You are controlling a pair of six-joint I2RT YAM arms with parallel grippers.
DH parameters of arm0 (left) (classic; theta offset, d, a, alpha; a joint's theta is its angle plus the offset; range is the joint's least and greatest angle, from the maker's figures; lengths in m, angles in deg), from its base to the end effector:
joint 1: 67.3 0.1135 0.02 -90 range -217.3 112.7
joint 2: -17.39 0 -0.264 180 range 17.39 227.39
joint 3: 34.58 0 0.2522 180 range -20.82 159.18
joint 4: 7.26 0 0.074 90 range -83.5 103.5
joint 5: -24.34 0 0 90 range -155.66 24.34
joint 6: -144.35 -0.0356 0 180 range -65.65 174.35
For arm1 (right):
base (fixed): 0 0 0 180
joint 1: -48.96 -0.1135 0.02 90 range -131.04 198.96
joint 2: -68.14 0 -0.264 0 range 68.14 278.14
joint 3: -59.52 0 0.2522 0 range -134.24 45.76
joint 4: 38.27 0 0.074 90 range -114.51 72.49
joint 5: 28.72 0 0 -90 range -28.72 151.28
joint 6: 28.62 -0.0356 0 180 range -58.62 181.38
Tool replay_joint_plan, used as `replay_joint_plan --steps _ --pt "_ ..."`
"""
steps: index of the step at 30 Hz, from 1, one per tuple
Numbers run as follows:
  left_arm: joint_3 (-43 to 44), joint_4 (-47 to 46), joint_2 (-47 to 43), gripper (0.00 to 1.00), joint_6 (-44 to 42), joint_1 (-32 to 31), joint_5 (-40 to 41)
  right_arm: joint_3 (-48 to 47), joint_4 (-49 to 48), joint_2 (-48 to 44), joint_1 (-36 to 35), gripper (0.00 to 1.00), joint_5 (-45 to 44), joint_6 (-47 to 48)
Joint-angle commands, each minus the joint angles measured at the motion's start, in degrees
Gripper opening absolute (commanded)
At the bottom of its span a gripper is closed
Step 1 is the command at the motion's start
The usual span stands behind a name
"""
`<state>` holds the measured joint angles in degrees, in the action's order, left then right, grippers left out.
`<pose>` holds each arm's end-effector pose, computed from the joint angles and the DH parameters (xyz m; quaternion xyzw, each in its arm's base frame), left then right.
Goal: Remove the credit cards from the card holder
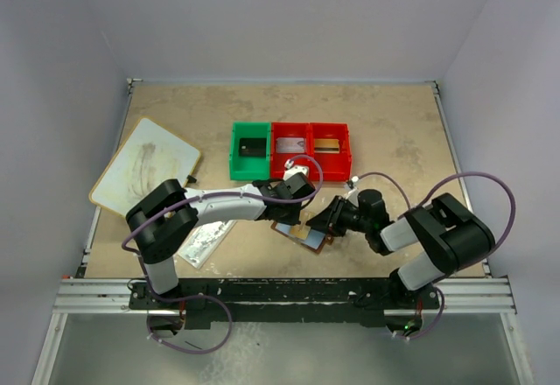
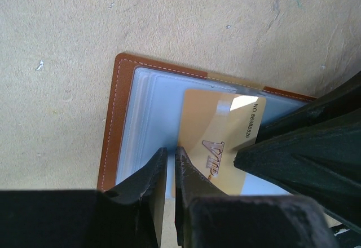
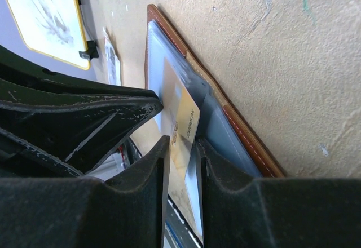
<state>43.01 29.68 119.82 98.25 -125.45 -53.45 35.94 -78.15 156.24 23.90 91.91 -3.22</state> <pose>0.1949 -0.2994 0.1695 0.0939 0.9601 -0.1236 0.2327 0.1869 0.1074 0.1061 0.1404 0.8122 0.5248 0.2126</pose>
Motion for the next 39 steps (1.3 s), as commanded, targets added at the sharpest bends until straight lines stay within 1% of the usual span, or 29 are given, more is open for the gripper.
replay_joint_plan --steps 1,3,11,14,17,22,26,28,31,32,34,37,39 --pt "-0.81 -0.34 0.84 0.07 -0.66 0.05 -0.07 0.22 -4.32 2.04 -0.27 0.28 2.11 0.17" --pt "-0.80 -0.33 0.87 0.07 -0.66 0.10 -0.11 0.37 -4.47 2.92 -0.63 0.28 2.02 0.24" --pt "-0.77 -0.15 0.81 0.07 -0.43 0.06 -0.08 0.94 -10.72 7.35 -1.10 0.26 2.32 -1.65" --pt "-0.58 -0.20 0.83 0.07 -0.31 0.05 -0.02 0.58 -12.52 8.86 -1.21 0.20 2.56 -2.22" --pt "-0.30 0.17 1.04 0.07 -0.31 0.08 -0.03 1.55 -14.48 9.22 -1.11 0.11 2.51 -2.98" --pt "-0.29 0.63 0.93 0.06 -0.31 0.05 0.44 4.09 -12.02 6.17 -1.13 0.05 2.11 -3.74" --pt "-0.29 0.86 0.88 0.06 -0.32 0.05 0.62 4.24 -5.00 1.59 -1.11 0.04 0.14 -2.01" --pt "-0.21 0.90 0.84 0.06 -0.37 0.08 0.71 3.93 -1.05 -0.72 -1.13 0.04 -1.19 -1.05" --pt "0.01 1.01 0.86 0.06 -0.52 0.06 0.63 3.17 3.92 -3.50 -1.12 0.09 -2.99 0.11" --pt "0.18 1.11 0.89 0.06 -0.67 0.10 0.55 2.88 4.46 -3.94 -1.11 0.11 -3.29 0.17" --pt "0.40 1.34 1.10 0.06 -0.82 0.06 0.45 2.12 4.86 -4.16 -1.13 0.19 -3.51 0.24" --pt "0.73 1.51 1.45 0.06 -1.00 0.07 0.41 0.72 4.17 -3.18 -1.12 0.27 -3.53 0.44" --pt "0.77 1.52 1.46 0.06 -0.93 0.05 0.38 -0.54 3.70 -2.25 -1.13 0.28 -2.70 0.69"
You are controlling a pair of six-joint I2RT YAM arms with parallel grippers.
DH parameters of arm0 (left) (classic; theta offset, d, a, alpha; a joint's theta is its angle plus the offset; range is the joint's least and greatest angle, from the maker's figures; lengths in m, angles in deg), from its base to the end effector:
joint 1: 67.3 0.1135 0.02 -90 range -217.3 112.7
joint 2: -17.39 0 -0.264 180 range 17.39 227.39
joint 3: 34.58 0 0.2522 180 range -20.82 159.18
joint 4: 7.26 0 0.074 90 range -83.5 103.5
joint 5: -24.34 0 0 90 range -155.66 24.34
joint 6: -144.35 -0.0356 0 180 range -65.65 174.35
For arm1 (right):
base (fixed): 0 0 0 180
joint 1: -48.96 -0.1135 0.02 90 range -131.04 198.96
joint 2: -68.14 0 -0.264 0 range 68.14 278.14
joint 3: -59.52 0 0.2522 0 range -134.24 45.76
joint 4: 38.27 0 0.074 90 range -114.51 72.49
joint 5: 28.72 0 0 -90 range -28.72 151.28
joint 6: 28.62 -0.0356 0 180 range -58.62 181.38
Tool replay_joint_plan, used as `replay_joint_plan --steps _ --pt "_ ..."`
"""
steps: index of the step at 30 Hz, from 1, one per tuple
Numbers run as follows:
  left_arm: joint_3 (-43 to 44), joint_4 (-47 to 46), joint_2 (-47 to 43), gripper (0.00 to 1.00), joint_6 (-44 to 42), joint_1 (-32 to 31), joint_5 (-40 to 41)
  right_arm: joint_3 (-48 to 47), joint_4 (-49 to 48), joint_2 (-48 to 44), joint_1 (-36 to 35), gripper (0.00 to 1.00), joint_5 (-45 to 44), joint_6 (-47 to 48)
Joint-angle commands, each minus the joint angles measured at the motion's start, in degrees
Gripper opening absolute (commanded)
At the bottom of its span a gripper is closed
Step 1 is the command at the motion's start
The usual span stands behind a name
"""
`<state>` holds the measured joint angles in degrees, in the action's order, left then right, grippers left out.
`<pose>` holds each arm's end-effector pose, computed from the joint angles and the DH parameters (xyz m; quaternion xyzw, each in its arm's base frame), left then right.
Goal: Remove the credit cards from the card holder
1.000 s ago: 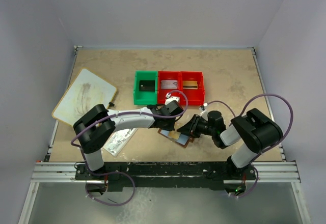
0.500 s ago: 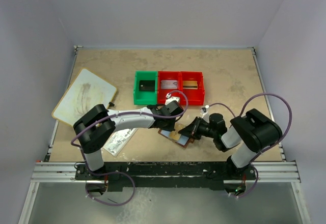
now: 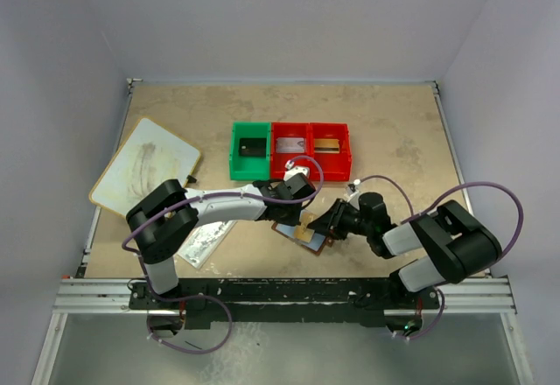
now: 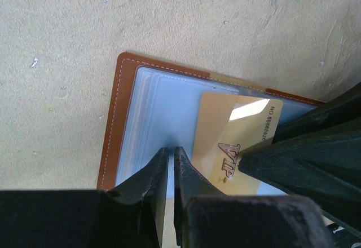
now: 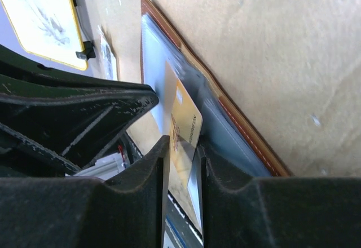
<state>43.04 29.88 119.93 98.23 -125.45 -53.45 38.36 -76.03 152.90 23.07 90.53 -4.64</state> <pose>0.1948 -0.2993 0.1688 0.0944 0.9606 -0.1217 0.2312 0.1747 0.1041 0.1047 0.1553 0.8161 0.5181 0.2035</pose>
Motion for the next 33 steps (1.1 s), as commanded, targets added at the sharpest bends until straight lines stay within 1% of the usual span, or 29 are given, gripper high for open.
replay_joint_plan --steps 1,3,4,6,9,13,16,18,23,33 --pt "0.74 1.28 1.30 0.06 -0.94 0.05 0.41 -3.38 1.42 1.45 -0.30 0.28 -1.32 2.26" --pt "0.64 1.30 1.18 0.06 -0.75 0.06 0.73 -3.63 -0.02 1.90 -0.29 0.28 -1.72 2.17" --pt "0.46 1.36 1.11 0.06 -0.73 0.06 0.86 -3.56 -0.40 2.10 -0.30 0.26 -1.63 2.13" --pt "0.39 1.32 1.10 0.06 -0.56 0.05 0.97 -3.25 -0.38 2.26 -0.30 0.21 -1.32 2.12" --pt "0.39 1.23 1.09 0.06 -0.56 0.08 0.81 -2.40 0.67 1.44 -0.30 0.10 -0.73 2.14" --pt "0.22 1.21 0.95 0.06 -0.55 0.08 1.05 -1.46 4.63 -2.50 -0.24 0.05 -2.67 2.55" --pt "0.07 1.23 0.75 0.05 -0.48 0.06 1.23 -1.52 9.95 -7.11 -0.30 0.03 -5.08 3.39" --pt "0.04 1.10 0.65 0.05 -0.38 0.06 1.32 -2.10 14.04 -10.32 -0.30 0.00 -6.72 4.27" --pt "-0.09 0.89 0.30 0.05 -0.20 0.05 1.59 -3.69 21.49 -17.11 -0.23 0.00 -10.01 6.21" --pt "-0.78 0.52 -1.58 0.06 0.57 0.05 3.14 -3.80 27.55 -28.69 -0.29 0.00 -14.03 7.73"
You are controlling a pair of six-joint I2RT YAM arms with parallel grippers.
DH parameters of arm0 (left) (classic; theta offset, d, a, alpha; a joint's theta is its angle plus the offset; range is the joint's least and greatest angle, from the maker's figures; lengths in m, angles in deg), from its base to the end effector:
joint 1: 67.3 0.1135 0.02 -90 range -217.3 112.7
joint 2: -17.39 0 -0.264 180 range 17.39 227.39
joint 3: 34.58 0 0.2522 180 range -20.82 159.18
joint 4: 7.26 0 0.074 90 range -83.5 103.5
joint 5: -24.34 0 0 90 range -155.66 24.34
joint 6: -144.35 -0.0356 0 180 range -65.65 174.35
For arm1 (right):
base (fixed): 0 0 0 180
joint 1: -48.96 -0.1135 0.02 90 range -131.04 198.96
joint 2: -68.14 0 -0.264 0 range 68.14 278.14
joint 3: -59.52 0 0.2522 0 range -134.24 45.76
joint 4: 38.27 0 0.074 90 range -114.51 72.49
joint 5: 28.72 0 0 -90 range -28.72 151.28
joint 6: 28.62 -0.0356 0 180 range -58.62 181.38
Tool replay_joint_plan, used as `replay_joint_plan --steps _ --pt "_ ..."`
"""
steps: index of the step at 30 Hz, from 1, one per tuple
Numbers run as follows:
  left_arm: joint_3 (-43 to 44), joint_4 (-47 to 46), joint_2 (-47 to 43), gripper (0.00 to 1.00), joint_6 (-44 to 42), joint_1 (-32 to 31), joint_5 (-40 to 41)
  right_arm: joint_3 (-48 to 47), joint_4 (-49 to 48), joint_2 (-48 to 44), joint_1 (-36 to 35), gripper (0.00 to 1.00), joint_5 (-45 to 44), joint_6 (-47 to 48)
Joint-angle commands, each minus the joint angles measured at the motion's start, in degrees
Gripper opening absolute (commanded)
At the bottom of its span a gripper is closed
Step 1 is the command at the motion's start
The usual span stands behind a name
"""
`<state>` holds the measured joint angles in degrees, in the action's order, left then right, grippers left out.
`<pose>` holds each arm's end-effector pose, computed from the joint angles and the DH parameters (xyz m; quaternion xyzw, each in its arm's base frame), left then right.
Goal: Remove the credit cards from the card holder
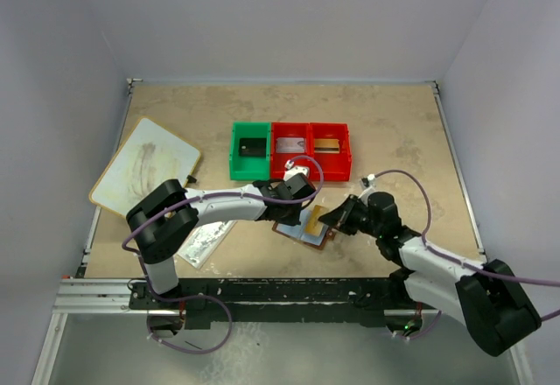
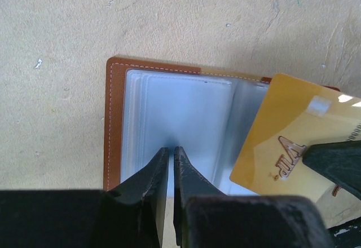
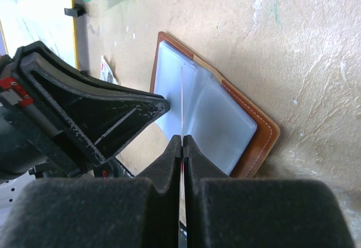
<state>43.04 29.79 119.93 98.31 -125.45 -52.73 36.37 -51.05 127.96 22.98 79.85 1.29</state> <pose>0.1952 -0.2991 0.1690 0.0920 0.9600 -0.1185 0.2362 0.1641 0.0926 0.1475 0.1585 0.8166 0.4662 0.3012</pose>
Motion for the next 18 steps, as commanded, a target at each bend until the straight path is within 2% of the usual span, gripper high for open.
replay_joint_plan --steps 1,14,18 --pt "-1.06 0.28 -2.10 0.07 0.48 0.05 2.59 -1.65 2.70 -4.76 -0.19 0.00 -3.71 1.85" --pt "-3.81 -2.51 -9.82 0.18 0.84 0.06 7.23 -2.20 1.01 -11.82 -0.21 0.00 -5.07 6.05" --pt "-4.26 -0.17 -13.04 0.34 1.18 0.05 13.05 -5.66 6.95 -14.83 -0.21 0.00 -11.51 12.44"
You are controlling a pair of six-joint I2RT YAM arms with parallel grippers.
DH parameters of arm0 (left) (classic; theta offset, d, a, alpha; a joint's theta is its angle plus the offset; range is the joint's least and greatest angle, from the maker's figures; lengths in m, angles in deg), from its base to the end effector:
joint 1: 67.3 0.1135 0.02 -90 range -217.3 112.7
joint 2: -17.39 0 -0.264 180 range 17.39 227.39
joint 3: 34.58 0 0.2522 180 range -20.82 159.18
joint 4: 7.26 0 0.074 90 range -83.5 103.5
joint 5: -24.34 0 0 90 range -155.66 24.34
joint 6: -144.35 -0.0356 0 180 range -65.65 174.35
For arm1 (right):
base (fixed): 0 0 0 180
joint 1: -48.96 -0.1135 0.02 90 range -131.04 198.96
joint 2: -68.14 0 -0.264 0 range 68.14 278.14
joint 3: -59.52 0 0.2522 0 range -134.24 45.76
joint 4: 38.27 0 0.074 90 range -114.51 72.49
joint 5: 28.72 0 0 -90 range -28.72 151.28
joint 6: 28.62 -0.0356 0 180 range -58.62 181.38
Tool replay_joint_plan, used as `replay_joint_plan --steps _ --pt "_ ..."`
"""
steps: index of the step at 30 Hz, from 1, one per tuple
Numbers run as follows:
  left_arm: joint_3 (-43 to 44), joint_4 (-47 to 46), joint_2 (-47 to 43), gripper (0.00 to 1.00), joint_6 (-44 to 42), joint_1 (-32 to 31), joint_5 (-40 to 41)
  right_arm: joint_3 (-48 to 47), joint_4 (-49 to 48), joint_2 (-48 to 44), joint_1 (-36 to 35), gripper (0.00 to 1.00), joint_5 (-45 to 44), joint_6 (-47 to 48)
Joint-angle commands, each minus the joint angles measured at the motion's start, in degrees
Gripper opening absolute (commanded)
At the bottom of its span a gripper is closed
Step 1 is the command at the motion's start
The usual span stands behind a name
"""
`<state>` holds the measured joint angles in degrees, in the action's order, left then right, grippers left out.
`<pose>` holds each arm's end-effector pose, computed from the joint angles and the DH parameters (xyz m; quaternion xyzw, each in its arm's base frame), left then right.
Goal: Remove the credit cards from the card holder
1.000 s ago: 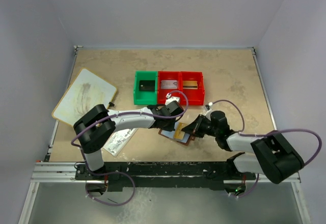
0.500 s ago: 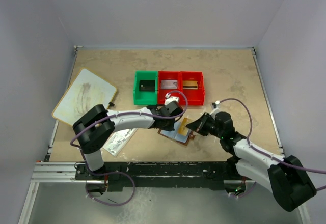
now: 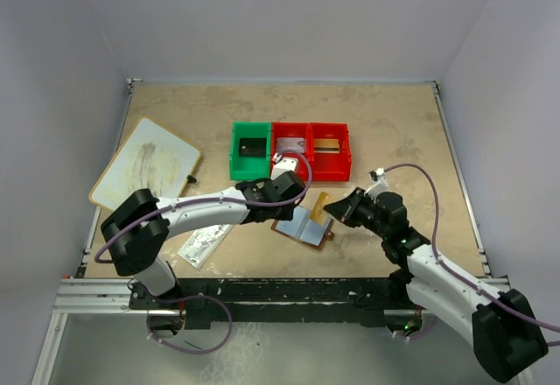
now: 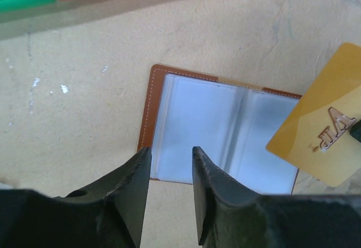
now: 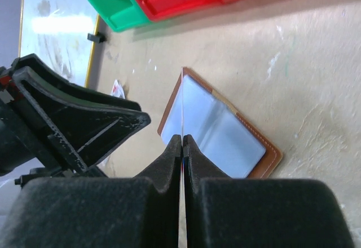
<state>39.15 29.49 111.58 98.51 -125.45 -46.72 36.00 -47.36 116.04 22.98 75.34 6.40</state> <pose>0.1860 -0.2775 0.1981 0.0691 0.9449 -0.1178 0.2976 0.1557 0.0855 0.1767 0.1256 0.7824 0.4649 0.3949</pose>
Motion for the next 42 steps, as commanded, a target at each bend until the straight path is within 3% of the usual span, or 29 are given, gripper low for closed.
replay_joint_plan --steps 1,11,21,28,37,42 --pt "-0.30 0.95 -5.41 0.38 1.01 0.10 8.63 -6.41 4.88 -3.66 -0.21 0.00 -8.76 9.40" --pt "0.06 9.36 -11.55 0.71 1.83 4.00 22.23 -15.70 12.92 -4.94 -0.21 0.00 -23.85 28.07" --pt "0.83 14.69 -18.22 0.82 -1.78 14.45 26.01 -22.47 14.63 2.80 -0.21 0.00 -29.18 39.42" --pt "0.50 16.38 -23.07 0.84 -7.51 16.14 33.93 -28.32 13.79 10.65 -0.13 0.00 -29.12 48.07" --pt "-6.13 13.95 -27.37 0.84 -7.23 16.14 35.18 -34.18 7.72 23.33 0.07 0.00 -22.79 64.37" --pt "-8.21 12.59 -29.66 0.84 -8.18 16.14 34.92 -37.83 7.18 27.50 0.12 0.00 -14.77 76.49"
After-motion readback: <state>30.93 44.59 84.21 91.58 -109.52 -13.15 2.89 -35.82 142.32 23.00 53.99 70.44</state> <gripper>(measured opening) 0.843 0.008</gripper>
